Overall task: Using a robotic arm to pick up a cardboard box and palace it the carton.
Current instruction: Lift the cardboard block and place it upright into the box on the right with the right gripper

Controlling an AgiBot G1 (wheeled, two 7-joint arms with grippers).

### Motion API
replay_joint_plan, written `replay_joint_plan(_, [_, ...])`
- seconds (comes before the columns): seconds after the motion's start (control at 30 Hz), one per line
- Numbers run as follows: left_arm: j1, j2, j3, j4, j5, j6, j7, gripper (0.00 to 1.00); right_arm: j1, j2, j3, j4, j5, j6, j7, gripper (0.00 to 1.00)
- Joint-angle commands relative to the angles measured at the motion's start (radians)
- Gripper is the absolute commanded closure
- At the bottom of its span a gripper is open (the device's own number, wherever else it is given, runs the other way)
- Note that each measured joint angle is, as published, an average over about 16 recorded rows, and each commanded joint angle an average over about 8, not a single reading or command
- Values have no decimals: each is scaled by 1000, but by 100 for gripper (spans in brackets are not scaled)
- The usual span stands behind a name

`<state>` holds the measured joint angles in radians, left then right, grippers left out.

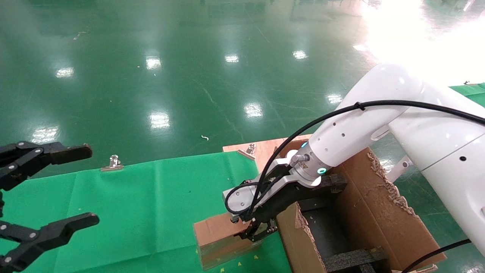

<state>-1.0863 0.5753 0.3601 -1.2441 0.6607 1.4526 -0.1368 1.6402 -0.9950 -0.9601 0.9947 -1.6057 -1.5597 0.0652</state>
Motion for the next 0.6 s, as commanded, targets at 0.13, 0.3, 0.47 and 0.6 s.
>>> replay_joint_plan(0.13, [0,0,0,0,0,0,0,100,10,4,3,-4,8,-1,-2,100])
replay_joint_plan(0.3, [0,0,0,0,0,0,0,100,79,25,17,-38,57,-15,-16,100])
replay_joint_plan(0.47, [0,0,0,0,0,0,0,100,184,50,8,-79,117,-28,-33,100])
replay_joint_plan(0.6, [0,0,0,0,0,0,0,100,272,77,-21,-104,169,-33,-53,100])
